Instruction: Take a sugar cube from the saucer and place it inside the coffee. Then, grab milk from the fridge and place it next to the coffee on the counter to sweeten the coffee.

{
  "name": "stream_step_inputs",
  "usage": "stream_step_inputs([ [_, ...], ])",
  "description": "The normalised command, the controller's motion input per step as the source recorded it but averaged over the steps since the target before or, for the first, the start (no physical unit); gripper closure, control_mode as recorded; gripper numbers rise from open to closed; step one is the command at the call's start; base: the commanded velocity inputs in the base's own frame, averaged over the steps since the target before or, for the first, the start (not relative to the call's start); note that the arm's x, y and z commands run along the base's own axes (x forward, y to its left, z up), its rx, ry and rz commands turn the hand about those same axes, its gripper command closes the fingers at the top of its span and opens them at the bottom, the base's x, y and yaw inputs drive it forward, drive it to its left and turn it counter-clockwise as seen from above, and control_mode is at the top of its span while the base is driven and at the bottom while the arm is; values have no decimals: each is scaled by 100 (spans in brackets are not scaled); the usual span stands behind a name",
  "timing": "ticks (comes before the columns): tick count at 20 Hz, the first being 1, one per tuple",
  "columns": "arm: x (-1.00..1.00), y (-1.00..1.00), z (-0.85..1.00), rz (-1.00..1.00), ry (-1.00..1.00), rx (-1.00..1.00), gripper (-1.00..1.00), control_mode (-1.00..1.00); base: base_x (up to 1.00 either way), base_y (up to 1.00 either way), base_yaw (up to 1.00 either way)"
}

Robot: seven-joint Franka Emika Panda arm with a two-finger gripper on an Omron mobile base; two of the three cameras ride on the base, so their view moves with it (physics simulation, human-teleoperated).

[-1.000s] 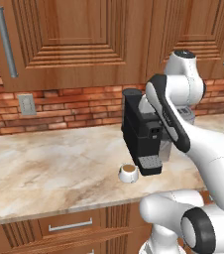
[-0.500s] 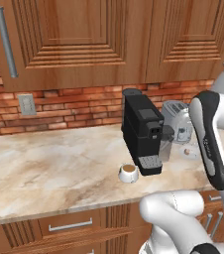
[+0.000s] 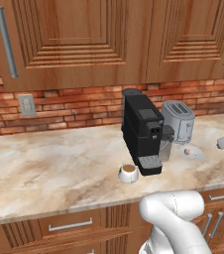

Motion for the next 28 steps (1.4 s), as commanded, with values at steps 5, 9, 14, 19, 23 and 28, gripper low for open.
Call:
stream_step_inputs([
  [5, 0, -62, -5, 29, 0, 0, -100, -100, 0, 0, 0],
  [9, 3, -24, -6, 18, 0, 0, -100, -100, 0, 0, 0],
  [14, 5, -8, -13, 16, 0, 0, -100, -100, 0, 0, 0],
  [19, 0, 0, -18, 13, 0, 1, -100, -100, 0, 0, 0],
  [23, 4, 0, -31, 12, -2, 2, -100, -100, 0, 0, 0],
  [28, 18, 0, -34, 10, -9, 8, -100, -100, 0, 0, 0],
])
